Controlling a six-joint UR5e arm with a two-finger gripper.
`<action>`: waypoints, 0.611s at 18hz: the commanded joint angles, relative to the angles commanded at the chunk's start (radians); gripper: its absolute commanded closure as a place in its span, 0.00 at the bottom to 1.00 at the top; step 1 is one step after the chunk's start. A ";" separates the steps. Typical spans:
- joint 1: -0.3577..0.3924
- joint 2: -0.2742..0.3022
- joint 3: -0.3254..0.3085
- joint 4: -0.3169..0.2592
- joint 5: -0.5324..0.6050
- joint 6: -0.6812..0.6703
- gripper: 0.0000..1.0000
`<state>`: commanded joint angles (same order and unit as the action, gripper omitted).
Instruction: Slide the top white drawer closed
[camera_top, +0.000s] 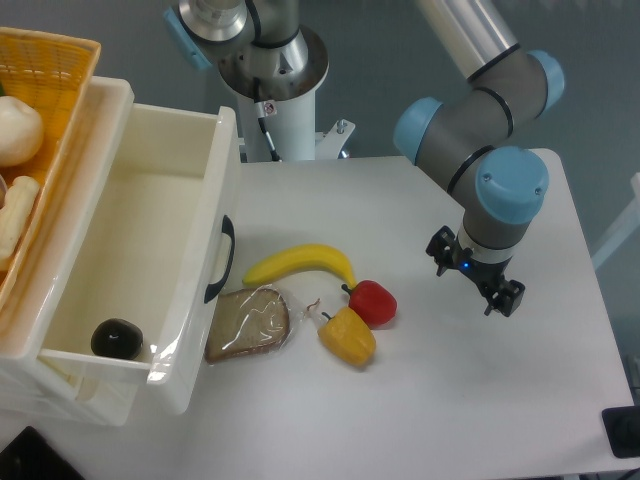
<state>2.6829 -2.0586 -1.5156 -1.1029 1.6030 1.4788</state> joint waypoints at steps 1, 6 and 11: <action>0.000 0.002 -0.005 0.000 0.000 0.000 0.00; 0.002 0.011 -0.031 0.000 -0.006 -0.011 0.00; -0.011 0.066 -0.106 -0.003 0.002 -0.061 0.00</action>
<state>2.6722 -1.9928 -1.6212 -1.1060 1.6046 1.4177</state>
